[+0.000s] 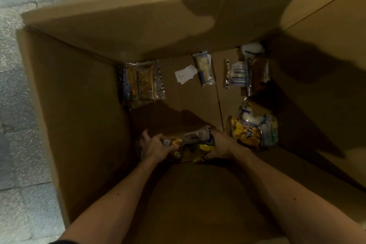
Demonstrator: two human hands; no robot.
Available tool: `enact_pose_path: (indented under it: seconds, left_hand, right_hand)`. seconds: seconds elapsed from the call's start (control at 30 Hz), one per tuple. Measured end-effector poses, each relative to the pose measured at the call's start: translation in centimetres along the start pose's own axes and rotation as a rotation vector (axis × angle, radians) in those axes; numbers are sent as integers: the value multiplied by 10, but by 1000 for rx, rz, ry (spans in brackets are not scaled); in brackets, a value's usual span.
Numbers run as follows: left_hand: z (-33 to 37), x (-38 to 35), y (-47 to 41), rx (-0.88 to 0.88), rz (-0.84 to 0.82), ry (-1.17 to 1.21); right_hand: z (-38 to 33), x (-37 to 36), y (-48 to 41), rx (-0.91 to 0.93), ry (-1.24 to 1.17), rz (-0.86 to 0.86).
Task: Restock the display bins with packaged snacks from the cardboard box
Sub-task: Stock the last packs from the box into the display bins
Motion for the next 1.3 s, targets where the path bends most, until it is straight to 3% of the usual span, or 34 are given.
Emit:
enact_pose_path:
  seconds: [0.13,0.33,0.73,0.87,1.07,1.3]
  left_hand:
    - [3,-15,2,28,-71,59]
    - [14,-34,12,-89,-144,-18]
    - [67,56,27,-180,-89,220]
    - [127,103,86,-337,-153,293]
    - [196,172,225,-630,-222,501]
    - [241,151,443,-995,-283,554]
  right_hand:
    - [13,8,3,-62,-69,-5]
    - [21,34,6,-119,-340,98]
    - [30,74,89,-251,-828,151]
    - [17,111,148,-147,-953,248]
    - [22,150,272,72,-1349,486]
    - [99,110,476,255,-1714,878]
Point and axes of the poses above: each hand's wrist, its own y-axis away from the middle knuckle, its own x-axis out of the back of the hand, z = x × y, the point moved 10 cm from there along -y, towards the middle knuckle, and after that the axes turned 10 degrees about z, right-handed, at the moved point
